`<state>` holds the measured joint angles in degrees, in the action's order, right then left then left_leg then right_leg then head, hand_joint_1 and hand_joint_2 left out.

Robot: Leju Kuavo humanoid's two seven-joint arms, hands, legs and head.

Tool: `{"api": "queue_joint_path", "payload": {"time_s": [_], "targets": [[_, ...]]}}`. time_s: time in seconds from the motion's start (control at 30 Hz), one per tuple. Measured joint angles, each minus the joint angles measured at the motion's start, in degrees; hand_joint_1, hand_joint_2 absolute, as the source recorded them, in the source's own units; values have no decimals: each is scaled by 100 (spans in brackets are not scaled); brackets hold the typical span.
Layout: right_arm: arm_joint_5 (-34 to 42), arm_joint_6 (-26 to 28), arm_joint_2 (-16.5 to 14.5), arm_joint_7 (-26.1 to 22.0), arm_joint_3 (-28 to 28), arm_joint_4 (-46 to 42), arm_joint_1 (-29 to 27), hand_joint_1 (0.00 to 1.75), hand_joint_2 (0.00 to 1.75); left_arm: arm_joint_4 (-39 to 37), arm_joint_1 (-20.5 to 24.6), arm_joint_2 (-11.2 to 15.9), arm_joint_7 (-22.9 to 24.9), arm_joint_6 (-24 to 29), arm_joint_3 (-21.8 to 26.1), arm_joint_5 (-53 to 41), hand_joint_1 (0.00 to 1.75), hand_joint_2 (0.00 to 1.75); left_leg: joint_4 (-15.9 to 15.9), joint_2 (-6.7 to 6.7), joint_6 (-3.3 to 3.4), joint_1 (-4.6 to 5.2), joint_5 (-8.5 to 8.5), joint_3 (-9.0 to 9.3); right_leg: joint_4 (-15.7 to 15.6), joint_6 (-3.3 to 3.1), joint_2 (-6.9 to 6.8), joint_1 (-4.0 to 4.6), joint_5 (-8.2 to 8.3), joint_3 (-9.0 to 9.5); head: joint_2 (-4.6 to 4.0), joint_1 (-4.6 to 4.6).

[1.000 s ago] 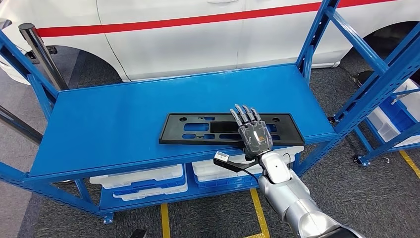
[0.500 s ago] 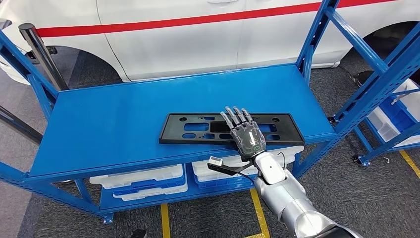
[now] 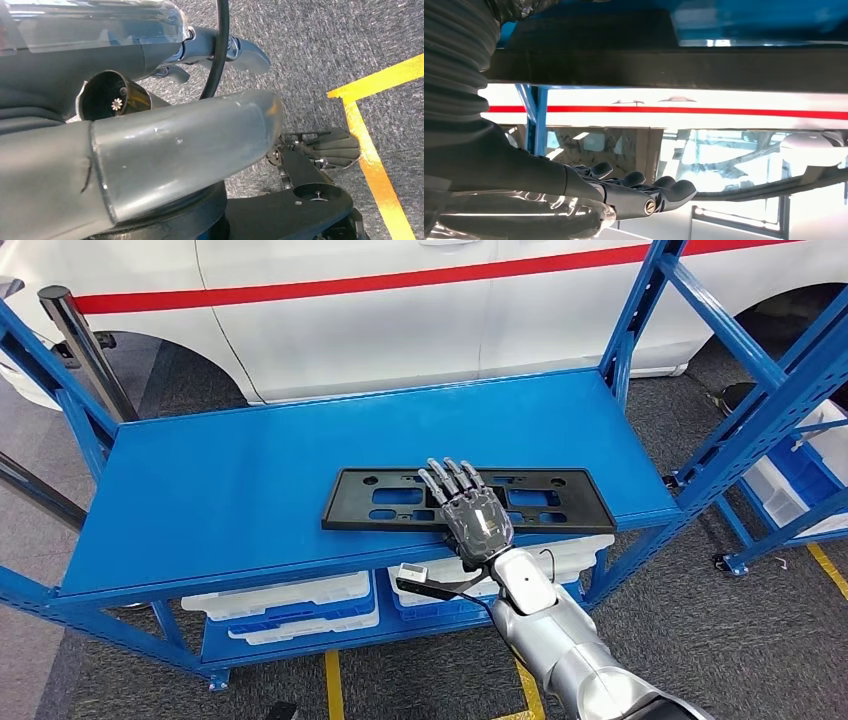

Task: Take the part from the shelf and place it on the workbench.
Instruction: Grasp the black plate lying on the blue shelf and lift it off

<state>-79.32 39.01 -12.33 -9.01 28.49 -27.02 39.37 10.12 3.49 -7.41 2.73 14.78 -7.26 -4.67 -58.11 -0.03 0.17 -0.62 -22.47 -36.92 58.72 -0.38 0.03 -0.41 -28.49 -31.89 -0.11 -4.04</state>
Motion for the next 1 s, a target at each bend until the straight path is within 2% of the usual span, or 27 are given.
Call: {"api": "queue_joint_path", "payload": {"time_s": [0.03, 0.13, 0.17, 1.0], "targets": [[14, 0, -8, -2, 1, 0, 0, 24, 175, 0, 0, -1, 0, 0, 0, -1, 0, 0, 0, 0, 0, 0, 0, 0, 0, 0, 0, 0, 0, 0, 0, 0], [79, -5, -20, -6, 3, 0, -1, 155, 175, 0, 1, -3, 0, 0, 1, -5, 0, 0, 0, -1, 0, 0, 0, -1, 0, 0, -1, -1, 0, 0, 0, 0], [114, -13, -20, -13, 3, 0, -1, 175, 175, 0, 0, -4, 0, 0, 2, -7, 0, 0, -1, -2, 0, 0, 0, -1, 0, 0, -1, -1, 0, 0, 0, 0], [561, -70, -1, -179, 34, -129, -10, 175, 175, 0, -12, -4, -17, 25, 116, 15, 0, 0, -1, -2, 1, 0, -1, -2, -1, 1, -2, -1, -1, -2, 0, 0]]}}
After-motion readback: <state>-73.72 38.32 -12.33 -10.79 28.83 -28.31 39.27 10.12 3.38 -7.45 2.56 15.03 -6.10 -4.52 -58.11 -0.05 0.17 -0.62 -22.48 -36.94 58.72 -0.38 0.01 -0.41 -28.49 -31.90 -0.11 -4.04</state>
